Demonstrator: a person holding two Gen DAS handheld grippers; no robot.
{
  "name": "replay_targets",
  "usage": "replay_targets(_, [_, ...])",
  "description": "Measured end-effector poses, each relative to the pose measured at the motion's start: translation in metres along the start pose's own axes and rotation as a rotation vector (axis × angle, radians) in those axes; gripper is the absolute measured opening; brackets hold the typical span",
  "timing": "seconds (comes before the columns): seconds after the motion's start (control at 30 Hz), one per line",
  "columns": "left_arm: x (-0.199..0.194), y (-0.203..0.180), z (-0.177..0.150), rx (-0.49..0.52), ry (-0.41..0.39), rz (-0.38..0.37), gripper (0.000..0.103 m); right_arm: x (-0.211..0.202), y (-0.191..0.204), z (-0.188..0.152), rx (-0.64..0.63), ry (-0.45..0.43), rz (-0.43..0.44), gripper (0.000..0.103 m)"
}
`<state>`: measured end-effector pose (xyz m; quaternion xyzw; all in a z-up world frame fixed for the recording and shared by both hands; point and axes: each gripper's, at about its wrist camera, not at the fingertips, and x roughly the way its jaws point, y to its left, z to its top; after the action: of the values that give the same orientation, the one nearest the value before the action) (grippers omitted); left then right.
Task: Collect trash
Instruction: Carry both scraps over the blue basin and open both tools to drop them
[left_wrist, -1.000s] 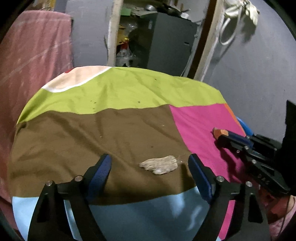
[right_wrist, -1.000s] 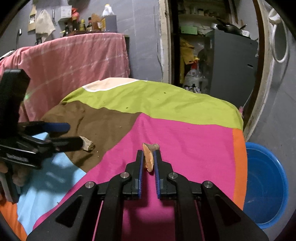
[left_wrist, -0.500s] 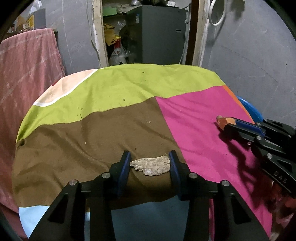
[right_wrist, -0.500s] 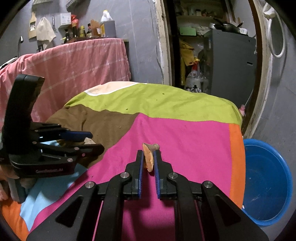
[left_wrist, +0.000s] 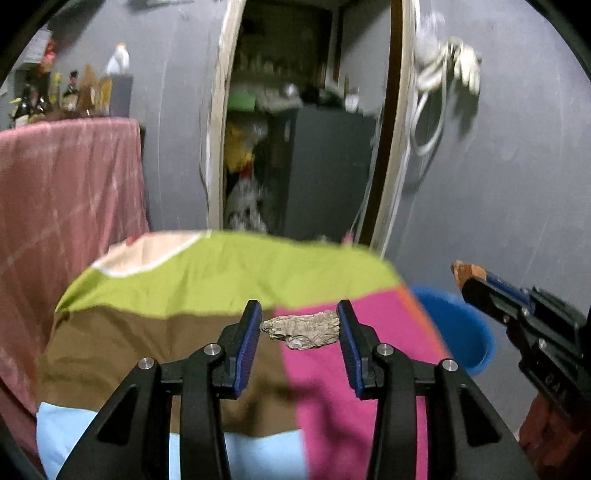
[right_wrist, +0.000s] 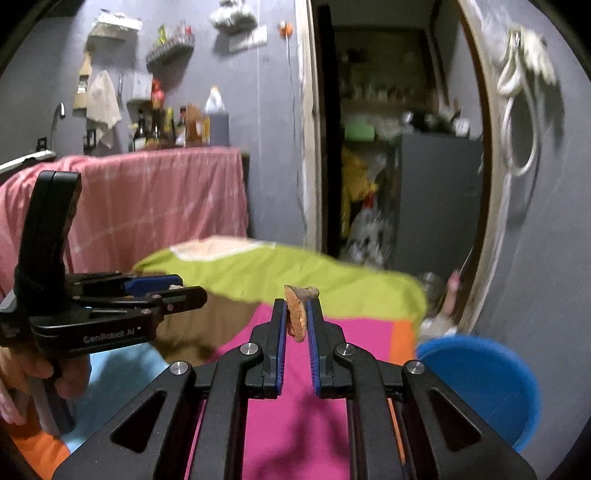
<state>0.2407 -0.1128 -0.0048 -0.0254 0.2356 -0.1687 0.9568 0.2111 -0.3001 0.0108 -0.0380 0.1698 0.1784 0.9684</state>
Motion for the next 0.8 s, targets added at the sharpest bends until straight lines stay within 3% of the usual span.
replay_targets(0.3, [-0.046, -0.055, 0.036, -0.007, -0.294, -0.030, 0.036, -0.076, -0.015, 0.041, -0.068, -0.260, -0.151, 0.009])
replay_targets(0.47, [-0.064, -0.086, 0.049, 0.007, -0.420, -0.059, 0.036, -0.106, -0.029, 0.053, -0.087, -0.358, -0.246, 0.009])
replay_targets(0.6, [-0.072, -0.107, 0.056, 0.024, -0.478, -0.072, 0.036, -0.122, -0.046, 0.057, -0.092, -0.400, -0.307, 0.009])
replay_targets(0.8, [-0.067, -0.133, 0.058, 0.033, -0.504, -0.091, 0.036, -0.135, -0.069, 0.049, -0.083, -0.423, -0.360, 0.009])
